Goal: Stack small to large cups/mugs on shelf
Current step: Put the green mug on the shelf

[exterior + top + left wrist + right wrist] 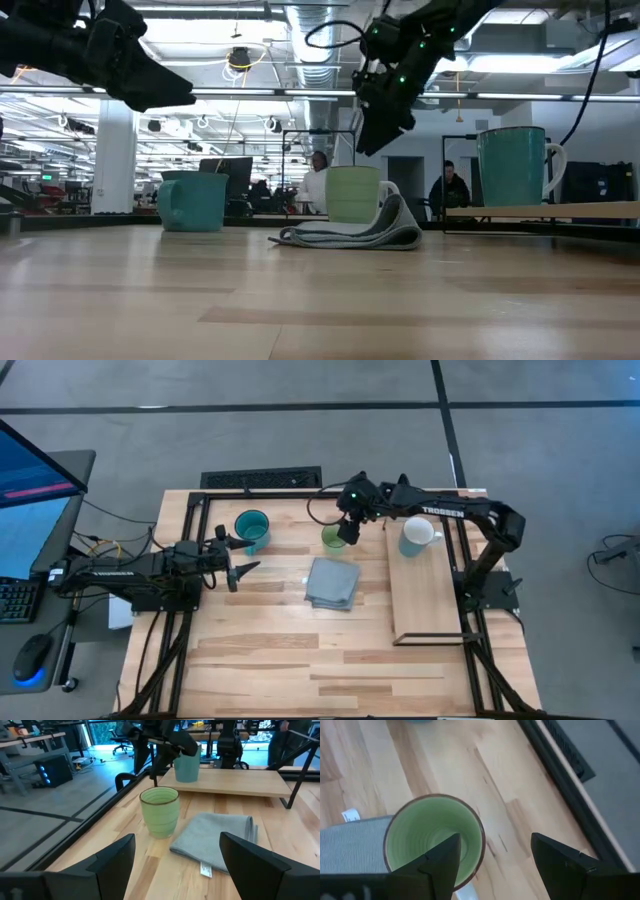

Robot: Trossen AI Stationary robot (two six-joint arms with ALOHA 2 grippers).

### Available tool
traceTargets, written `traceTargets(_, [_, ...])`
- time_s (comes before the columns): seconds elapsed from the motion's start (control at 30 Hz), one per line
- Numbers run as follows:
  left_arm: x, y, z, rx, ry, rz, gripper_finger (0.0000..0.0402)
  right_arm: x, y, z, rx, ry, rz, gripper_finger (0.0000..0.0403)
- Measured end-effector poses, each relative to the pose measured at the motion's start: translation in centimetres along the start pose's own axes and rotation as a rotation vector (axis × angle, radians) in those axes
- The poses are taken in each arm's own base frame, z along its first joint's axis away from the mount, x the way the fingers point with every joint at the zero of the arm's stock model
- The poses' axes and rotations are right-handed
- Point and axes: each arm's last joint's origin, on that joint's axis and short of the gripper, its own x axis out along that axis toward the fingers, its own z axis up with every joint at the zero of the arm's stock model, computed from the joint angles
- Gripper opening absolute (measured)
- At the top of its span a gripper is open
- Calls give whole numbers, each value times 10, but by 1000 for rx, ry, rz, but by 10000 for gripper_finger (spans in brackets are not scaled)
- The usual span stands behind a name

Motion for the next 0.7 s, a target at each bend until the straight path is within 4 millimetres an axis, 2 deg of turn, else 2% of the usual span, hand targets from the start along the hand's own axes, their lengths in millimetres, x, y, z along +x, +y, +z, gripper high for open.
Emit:
traceTargets(0.17, [0, 0, -1, 3, 14, 0, 281, 9, 1, -4, 37, 45, 3, 265])
traceTargets(0.7, [0, 0, -4, -1, 37, 0, 281, 9, -2, -8, 154, 83, -10, 265])
